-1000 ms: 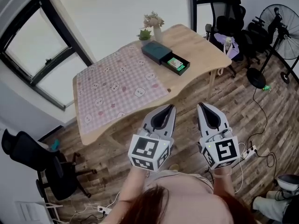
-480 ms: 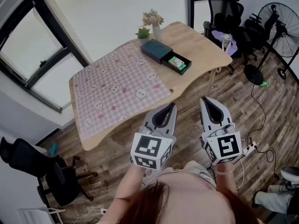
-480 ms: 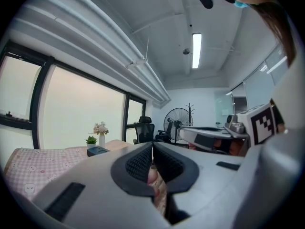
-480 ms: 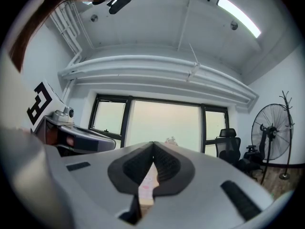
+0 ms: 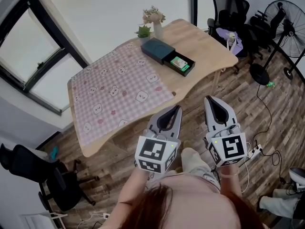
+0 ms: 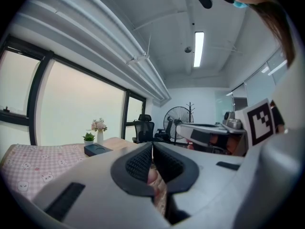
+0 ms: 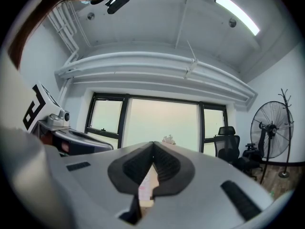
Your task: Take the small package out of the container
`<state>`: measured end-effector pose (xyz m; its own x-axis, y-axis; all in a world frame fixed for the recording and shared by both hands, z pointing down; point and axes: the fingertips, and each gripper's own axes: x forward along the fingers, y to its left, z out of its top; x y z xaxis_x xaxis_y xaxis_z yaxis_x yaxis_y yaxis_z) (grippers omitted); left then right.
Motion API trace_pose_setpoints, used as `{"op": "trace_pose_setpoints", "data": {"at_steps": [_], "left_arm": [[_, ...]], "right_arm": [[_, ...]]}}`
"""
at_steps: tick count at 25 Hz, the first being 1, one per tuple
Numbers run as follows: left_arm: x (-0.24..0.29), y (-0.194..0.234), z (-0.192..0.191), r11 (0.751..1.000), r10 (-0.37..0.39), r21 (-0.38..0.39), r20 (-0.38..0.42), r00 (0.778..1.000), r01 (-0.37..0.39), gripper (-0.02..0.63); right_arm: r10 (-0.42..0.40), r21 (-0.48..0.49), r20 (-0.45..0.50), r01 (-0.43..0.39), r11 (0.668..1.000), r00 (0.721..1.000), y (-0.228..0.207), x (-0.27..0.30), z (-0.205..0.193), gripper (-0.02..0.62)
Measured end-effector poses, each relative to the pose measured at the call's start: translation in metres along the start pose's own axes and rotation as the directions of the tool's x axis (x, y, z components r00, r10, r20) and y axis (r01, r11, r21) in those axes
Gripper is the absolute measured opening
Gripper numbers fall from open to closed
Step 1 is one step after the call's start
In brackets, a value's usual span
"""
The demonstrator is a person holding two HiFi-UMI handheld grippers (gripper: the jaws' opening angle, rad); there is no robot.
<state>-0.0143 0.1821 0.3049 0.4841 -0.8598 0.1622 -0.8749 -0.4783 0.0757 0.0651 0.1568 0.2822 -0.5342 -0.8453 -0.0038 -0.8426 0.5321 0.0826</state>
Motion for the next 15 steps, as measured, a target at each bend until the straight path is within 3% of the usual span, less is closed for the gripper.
{"op": "trace_pose_setpoints", "data": {"at_steps": [15], "left_arm": [[0.101,0.027,0.011,1.0,0.012,0.016,-0.005,1.0,-0.012,0.014]], "right_arm": [[0.064,-0.048,-0.025,-0.066,0.997,0.998,-0.06,0.075,-0.021,-0.003]]}}
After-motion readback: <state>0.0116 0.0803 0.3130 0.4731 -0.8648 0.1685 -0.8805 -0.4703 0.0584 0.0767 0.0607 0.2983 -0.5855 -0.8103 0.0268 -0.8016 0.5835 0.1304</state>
